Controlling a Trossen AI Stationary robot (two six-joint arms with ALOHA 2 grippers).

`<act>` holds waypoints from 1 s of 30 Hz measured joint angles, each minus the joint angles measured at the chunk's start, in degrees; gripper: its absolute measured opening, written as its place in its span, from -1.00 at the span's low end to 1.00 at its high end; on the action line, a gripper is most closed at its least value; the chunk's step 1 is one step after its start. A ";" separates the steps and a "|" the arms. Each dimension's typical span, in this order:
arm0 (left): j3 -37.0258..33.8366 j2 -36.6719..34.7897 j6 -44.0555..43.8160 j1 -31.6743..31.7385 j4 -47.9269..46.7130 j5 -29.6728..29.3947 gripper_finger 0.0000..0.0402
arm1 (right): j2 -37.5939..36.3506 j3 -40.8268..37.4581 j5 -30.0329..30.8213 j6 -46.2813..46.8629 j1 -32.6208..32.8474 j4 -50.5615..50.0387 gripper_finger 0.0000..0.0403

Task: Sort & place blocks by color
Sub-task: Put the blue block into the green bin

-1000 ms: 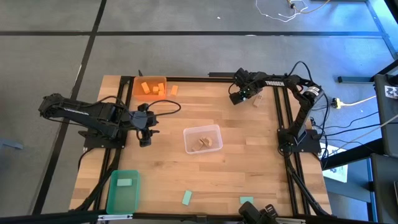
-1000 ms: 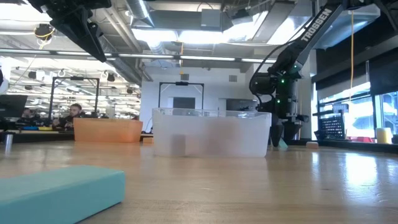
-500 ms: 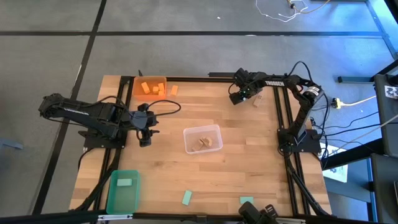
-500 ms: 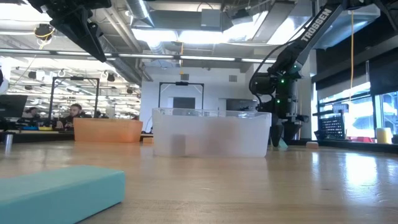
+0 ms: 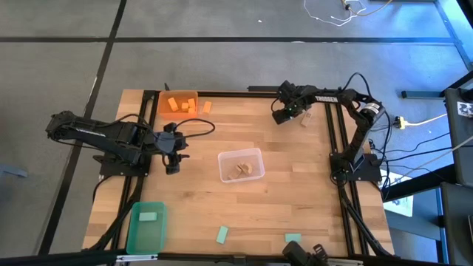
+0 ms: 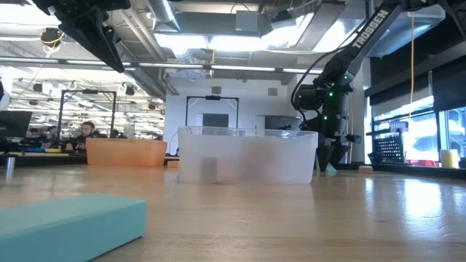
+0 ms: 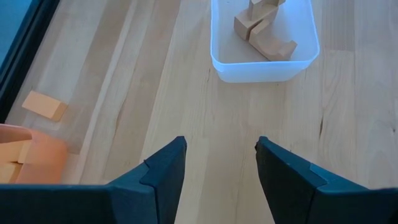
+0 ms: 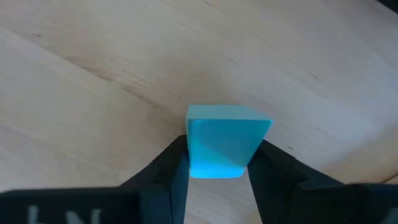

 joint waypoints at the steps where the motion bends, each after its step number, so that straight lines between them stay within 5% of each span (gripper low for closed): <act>1: 0.00 0.00 0.02 0.00 0.00 -0.02 -0.08 | -0.09 -0.02 0.11 -0.02 0.19 0.00 -0.36; 12: 0.00 -0.02 0.04 0.00 0.00 -0.08 -0.09 | -0.85 2.84 -1.99 -0.20 4.38 -3.04 -0.36; 23: 0.00 -0.02 6.29 0.00 0.02 -0.52 -0.09 | -1.00 16.55 -1.15 -0.33 13.12 -11.75 -0.36; 30: 0.00 -0.02 14.71 0.00 0.03 -0.49 -0.09 | -1.13 25.86 -5.76 0.49 20.89 -14.83 -0.36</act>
